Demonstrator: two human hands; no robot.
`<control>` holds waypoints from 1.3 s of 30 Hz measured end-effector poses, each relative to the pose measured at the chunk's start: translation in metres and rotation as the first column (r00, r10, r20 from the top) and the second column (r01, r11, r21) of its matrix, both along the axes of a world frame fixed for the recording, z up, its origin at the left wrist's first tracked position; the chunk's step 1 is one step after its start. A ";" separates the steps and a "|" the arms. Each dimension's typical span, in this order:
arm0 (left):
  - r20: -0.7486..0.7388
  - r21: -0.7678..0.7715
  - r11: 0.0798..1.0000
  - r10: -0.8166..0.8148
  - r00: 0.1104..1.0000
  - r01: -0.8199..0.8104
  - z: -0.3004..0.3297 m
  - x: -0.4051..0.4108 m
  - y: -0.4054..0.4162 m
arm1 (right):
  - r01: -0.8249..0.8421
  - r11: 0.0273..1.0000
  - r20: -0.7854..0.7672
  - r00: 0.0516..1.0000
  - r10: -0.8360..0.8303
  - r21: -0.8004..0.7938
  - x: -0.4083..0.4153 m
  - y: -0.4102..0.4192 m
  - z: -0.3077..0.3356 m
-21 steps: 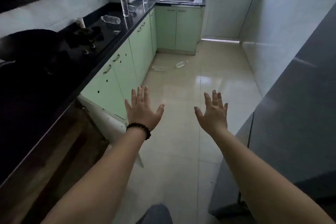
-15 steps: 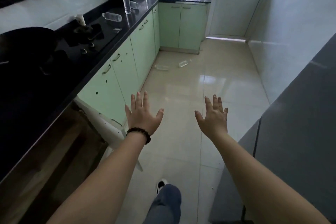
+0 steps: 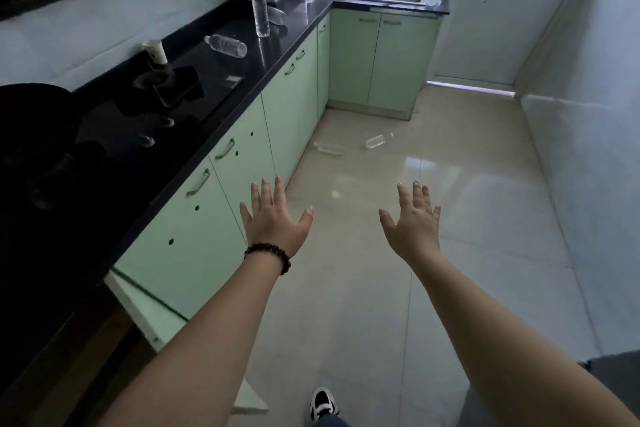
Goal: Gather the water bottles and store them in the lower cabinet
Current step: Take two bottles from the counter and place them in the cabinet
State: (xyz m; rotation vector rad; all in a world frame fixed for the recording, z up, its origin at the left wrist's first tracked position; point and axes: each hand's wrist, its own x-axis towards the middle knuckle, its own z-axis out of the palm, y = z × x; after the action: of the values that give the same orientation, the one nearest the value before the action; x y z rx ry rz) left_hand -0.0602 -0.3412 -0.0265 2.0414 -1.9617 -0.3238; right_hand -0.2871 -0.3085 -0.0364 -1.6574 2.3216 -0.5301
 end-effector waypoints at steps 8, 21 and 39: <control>0.000 0.012 0.999 0.030 1.000 -0.030 0.007 -0.027 -0.131 | -0.037 0.999 0.031 0.999 0.036 0.004 -0.026 -0.134 0.003; -0.005 -0.021 0.970 0.242 0.970 -0.243 0.007 -0.103 -0.402 | -0.220 0.975 0.022 0.975 0.220 -0.009 -0.111 -0.443 -0.001; -0.049 -0.081 0.838 0.538 0.842 -0.540 -0.006 -0.049 -0.692 | -0.507 0.861 0.021 0.861 0.509 -0.047 -0.038 -0.805 -0.001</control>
State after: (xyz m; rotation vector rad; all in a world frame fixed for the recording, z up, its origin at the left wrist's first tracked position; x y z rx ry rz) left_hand -0.1090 -1.0331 -0.0324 2.3969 -1.2694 -0.1223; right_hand -0.3255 -1.1134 -0.0371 -2.1528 1.7417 -0.4792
